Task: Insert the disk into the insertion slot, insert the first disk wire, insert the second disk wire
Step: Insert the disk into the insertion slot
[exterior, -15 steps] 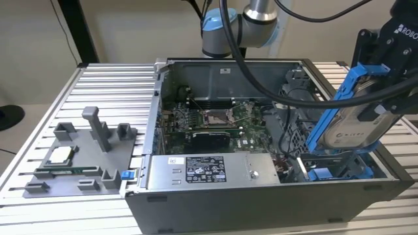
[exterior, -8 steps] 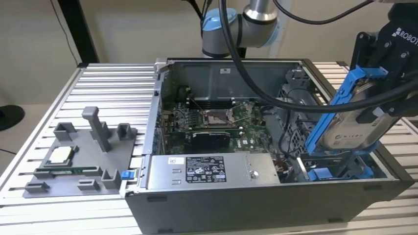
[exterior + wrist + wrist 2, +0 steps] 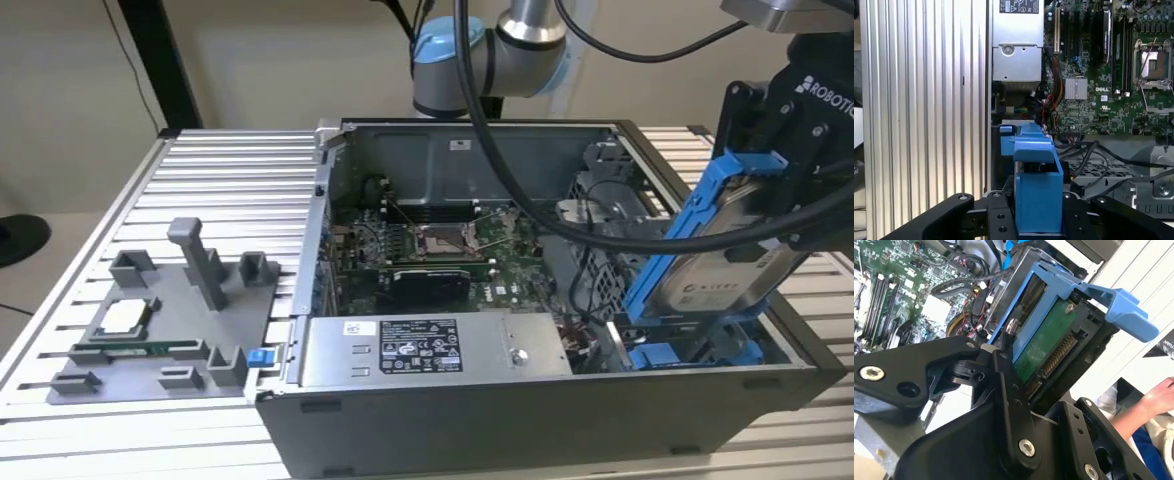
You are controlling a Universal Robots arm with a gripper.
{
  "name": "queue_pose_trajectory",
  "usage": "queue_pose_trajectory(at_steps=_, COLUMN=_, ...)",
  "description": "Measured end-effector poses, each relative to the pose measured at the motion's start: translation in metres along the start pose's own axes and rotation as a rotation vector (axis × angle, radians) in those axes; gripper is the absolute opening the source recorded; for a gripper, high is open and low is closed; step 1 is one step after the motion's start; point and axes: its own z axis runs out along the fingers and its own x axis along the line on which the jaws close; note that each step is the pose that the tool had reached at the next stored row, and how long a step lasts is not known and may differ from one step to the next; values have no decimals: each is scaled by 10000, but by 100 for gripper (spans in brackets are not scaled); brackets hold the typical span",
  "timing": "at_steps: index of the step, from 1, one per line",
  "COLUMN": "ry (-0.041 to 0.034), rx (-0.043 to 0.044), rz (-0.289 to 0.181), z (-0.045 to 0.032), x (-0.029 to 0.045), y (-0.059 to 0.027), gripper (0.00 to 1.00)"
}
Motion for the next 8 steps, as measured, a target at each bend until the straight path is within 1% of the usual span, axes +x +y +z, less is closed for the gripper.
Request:
queue_pose_trajectory(at_steps=2, ry=2, rx=0, rz=0, z=17, x=-1, y=-12, gripper=0)
queue_pose_trajectory(at_steps=8, ry=1, rx=0, rz=1, z=22, x=0, y=-13, gripper=0)
